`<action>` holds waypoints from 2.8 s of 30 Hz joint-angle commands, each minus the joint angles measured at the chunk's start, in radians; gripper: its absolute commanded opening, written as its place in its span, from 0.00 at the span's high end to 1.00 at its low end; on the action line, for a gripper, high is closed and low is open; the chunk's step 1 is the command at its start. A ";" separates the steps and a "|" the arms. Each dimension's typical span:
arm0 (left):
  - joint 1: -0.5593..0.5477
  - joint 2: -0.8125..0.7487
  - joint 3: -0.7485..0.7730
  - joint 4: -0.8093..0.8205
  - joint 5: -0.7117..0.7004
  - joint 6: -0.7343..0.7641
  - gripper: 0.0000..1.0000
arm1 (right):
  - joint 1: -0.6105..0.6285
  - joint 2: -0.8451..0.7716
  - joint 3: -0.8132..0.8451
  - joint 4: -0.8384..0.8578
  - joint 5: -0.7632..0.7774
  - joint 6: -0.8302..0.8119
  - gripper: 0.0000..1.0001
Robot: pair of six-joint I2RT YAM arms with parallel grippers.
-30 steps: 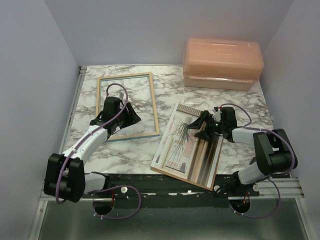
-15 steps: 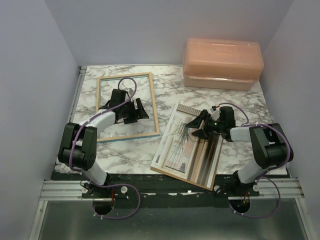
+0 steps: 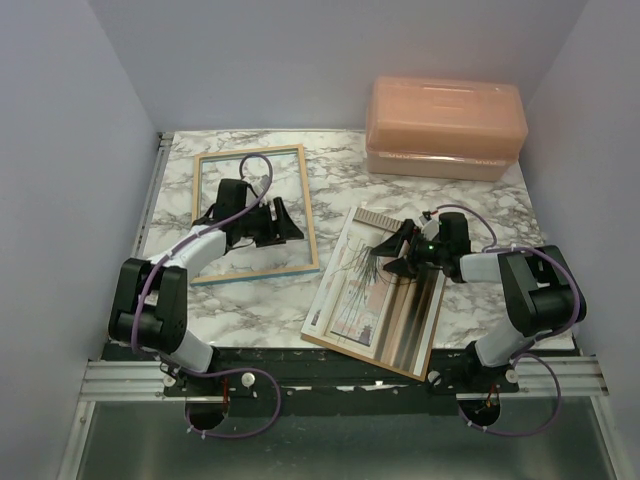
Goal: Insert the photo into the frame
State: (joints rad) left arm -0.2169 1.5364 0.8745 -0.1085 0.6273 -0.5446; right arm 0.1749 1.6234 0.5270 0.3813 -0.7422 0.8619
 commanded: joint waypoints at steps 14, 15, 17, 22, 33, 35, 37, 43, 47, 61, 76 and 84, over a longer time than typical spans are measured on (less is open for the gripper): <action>0.004 0.001 0.069 -0.239 -0.399 0.057 0.42 | 0.146 0.171 0.205 -0.287 0.212 -0.086 0.11; 0.001 -0.003 0.070 -0.245 -0.414 0.058 0.43 | 0.168 0.186 0.221 -0.286 0.215 -0.079 0.11; -0.013 -0.012 0.076 -0.266 -0.473 0.061 0.43 | 0.207 0.208 0.257 -0.293 0.227 -0.068 0.11; -0.054 -0.028 0.082 -0.298 -0.595 0.087 0.43 | 0.260 0.210 0.310 -0.308 0.257 -0.045 0.11; -0.055 0.061 0.118 -0.359 -0.620 0.091 0.43 | 0.258 0.109 0.245 -0.340 0.374 -0.024 0.10; -0.053 0.081 0.136 -0.374 -0.620 0.092 0.44 | 0.252 0.128 0.228 -0.312 0.355 -0.013 0.10; -0.052 0.100 0.153 -0.390 -0.643 0.093 0.44 | 0.249 0.147 0.211 -0.268 0.330 0.004 0.10; -0.053 0.111 0.189 -0.426 -0.637 0.105 0.44 | 0.247 0.232 0.198 -0.110 0.244 0.054 0.11; -0.054 0.112 0.193 -0.426 -0.628 0.110 0.45 | 0.246 0.300 0.174 0.080 0.162 0.126 0.12; -0.053 0.104 0.178 -0.399 -0.584 0.114 0.45 | 0.253 0.368 0.022 0.737 0.042 0.427 0.57; -0.053 -0.167 0.062 -0.285 -0.467 0.120 0.18 | 0.257 0.295 0.028 0.662 0.068 0.368 1.00; -0.052 -0.274 0.005 -0.263 -0.435 0.111 0.02 | 0.257 0.055 0.039 0.344 0.162 0.225 1.00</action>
State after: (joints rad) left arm -0.2703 1.2850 0.9039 -0.4015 0.1513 -0.4328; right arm 0.4255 1.7992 0.5533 0.9077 -0.6556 1.1877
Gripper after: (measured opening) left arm 0.965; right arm 0.025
